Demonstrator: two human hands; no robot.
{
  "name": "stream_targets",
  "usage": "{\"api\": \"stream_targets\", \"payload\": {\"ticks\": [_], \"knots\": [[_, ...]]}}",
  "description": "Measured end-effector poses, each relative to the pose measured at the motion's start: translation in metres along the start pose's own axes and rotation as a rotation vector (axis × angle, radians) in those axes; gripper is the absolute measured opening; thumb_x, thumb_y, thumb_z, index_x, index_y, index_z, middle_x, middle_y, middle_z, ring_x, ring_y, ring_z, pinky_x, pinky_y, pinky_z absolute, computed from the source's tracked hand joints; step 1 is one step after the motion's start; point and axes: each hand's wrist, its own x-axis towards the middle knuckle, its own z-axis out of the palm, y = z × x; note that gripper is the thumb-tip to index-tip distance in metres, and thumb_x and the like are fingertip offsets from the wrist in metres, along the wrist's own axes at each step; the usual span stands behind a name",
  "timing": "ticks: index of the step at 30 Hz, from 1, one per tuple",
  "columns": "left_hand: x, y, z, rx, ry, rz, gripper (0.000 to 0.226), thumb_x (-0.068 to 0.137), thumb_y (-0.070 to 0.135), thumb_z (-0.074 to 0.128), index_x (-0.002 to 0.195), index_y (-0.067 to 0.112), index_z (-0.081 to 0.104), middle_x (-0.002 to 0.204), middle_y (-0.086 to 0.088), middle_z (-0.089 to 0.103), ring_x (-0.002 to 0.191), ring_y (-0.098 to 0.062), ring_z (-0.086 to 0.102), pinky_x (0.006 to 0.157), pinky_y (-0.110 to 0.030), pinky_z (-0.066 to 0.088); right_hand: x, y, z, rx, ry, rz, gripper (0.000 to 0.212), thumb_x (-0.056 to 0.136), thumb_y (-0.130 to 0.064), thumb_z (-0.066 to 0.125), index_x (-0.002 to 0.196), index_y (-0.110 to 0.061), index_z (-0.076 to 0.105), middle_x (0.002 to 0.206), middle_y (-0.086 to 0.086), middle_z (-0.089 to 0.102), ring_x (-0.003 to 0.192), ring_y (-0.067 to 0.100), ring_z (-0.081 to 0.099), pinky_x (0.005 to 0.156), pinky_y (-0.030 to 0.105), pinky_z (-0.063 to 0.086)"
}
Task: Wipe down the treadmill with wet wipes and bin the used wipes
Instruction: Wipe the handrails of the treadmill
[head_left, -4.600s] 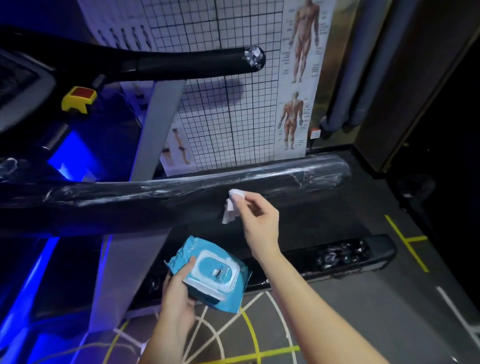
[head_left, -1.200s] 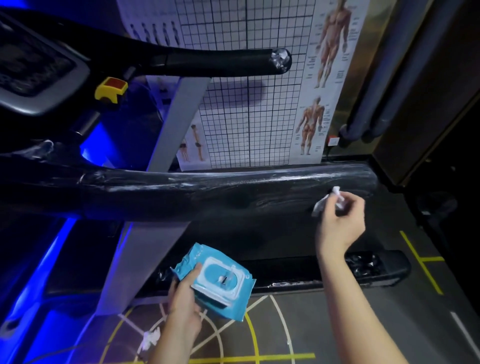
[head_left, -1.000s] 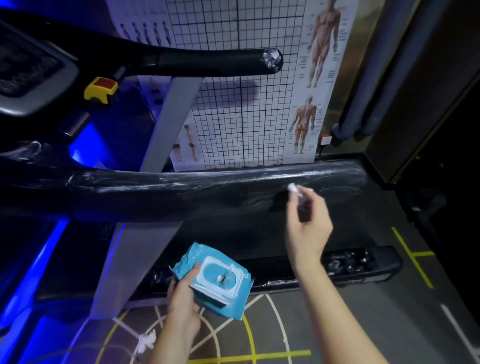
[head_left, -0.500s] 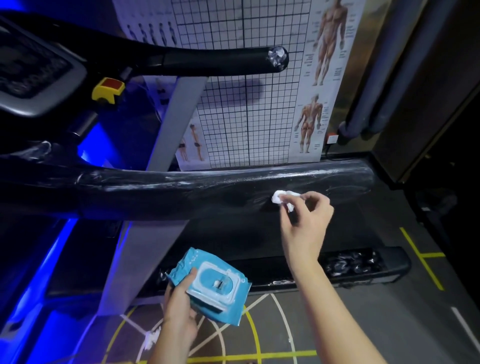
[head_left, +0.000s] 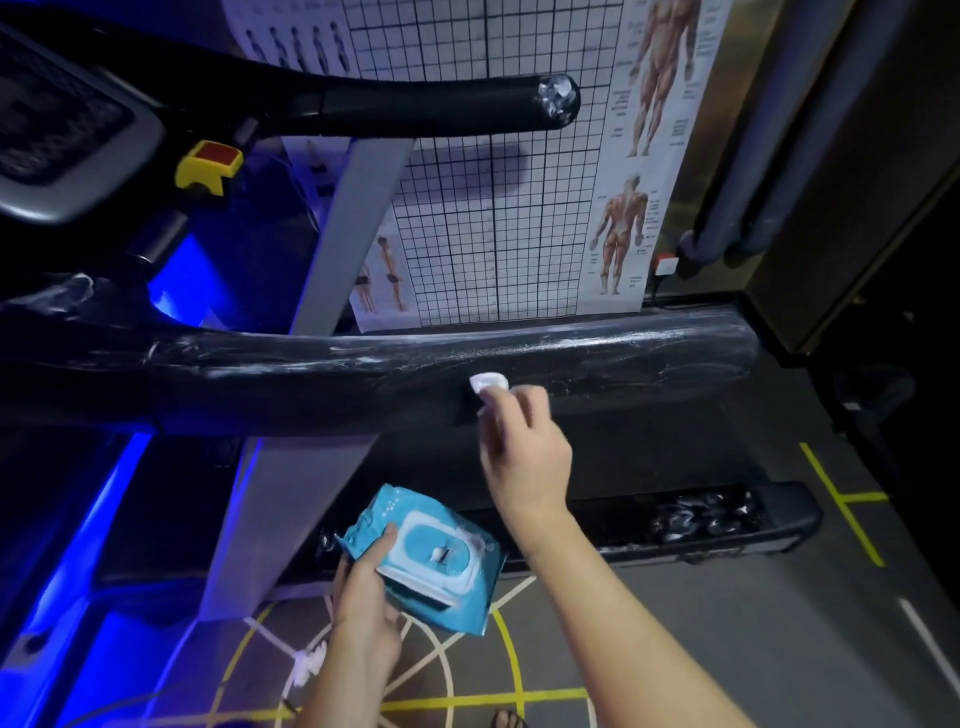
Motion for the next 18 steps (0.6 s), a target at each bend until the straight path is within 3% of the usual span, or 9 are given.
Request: {"api": "stream_targets", "payload": {"ticks": [4, 7, 8, 10, 11, 15, 18], "knots": [[0.004, -0.002, 0.008, -0.001, -0.038, -0.039, 0.04, 0.097, 0.019, 0.069, 0.136, 0.01, 0.066, 0.116, -0.016, 0.076, 0.096, -0.033, 0.072, 0.077, -0.041, 0.056, 0.009, 0.046, -0.025, -0.049, 0.14, 0.175, 0.036, 0.084, -0.011, 0.068, 0.111, -0.032, 0.055, 0.106, -0.001, 0.053, 0.076, 0.025, 0.061, 0.059, 0.035, 0.051], [0.002, -0.006, 0.014, -0.004, -0.033, -0.048, 0.04, 0.097, 0.019, 0.069, 0.136, 0.009, 0.066, 0.116, -0.017, 0.076, 0.1, -0.034, 0.072, 0.081, -0.043, 0.056, 0.011, 0.066, -0.045, 0.003, 0.304, 0.429, 0.026, 0.088, -0.004, 0.066, 0.11, -0.018, 0.06, 0.108, 0.005, 0.054, 0.086, 0.01, 0.054, 0.067, 0.036, 0.052], [0.002, -0.007, 0.015, -0.006, -0.026, -0.052, 0.042, 0.096, 0.019, 0.07, 0.136, 0.008, 0.066, 0.118, -0.017, 0.076, 0.102, -0.035, 0.072, 0.084, -0.044, 0.057, 0.012, 0.065, -0.045, 0.028, 0.342, 0.441, 0.023, 0.089, -0.001, 0.065, 0.109, -0.011, 0.063, 0.105, 0.01, 0.056, 0.085, 0.005, 0.051, 0.071, 0.03, 0.051], [0.003, -0.009, 0.016, -0.003, -0.012, -0.053, 0.043, 0.094, 0.018, 0.072, 0.136, 0.009, 0.066, 0.12, -0.018, 0.076, 0.103, -0.036, 0.072, 0.083, -0.043, 0.057, 0.011, 0.048, -0.039, 0.077, 0.31, 0.313, 0.022, 0.087, 0.005, 0.064, 0.107, -0.002, 0.065, 0.1, 0.016, 0.056, 0.086, -0.003, 0.043, 0.077, 0.009, 0.043], [0.004, -0.01, 0.017, 0.0, -0.003, -0.05, 0.044, 0.093, 0.017, 0.073, 0.136, 0.009, 0.067, 0.121, -0.018, 0.075, 0.103, -0.036, 0.072, 0.082, -0.042, 0.057, 0.009, 0.036, -0.032, 0.114, 0.241, 0.218, 0.024, 0.086, 0.005, 0.064, 0.109, -0.001, 0.066, 0.102, 0.015, 0.055, 0.088, -0.004, 0.043, 0.08, 0.006, 0.041], [0.007, -0.012, 0.018, 0.011, 0.002, -0.044, 0.059, 0.08, 0.02, 0.078, 0.137, 0.007, 0.067, 0.125, -0.019, 0.075, 0.113, -0.04, 0.071, 0.082, -0.042, 0.057, 0.002, 0.009, -0.01, 0.242, -0.122, 0.026, 0.036, 0.088, -0.007, 0.061, 0.123, -0.013, 0.064, 0.116, 0.001, 0.049, 0.102, 0.014, 0.061, 0.091, 0.026, 0.052], [0.005, -0.012, 0.016, 0.02, -0.015, -0.042, 0.045, 0.093, 0.017, 0.073, 0.137, 0.008, 0.066, 0.124, -0.019, 0.074, 0.111, -0.039, 0.071, 0.08, -0.042, 0.057, 0.001, 0.031, -0.013, 0.191, -0.048, 0.072, 0.026, 0.088, -0.004, 0.062, 0.113, -0.012, 0.066, 0.108, 0.002, 0.053, 0.097, 0.019, 0.061, 0.089, 0.03, 0.052]]}}
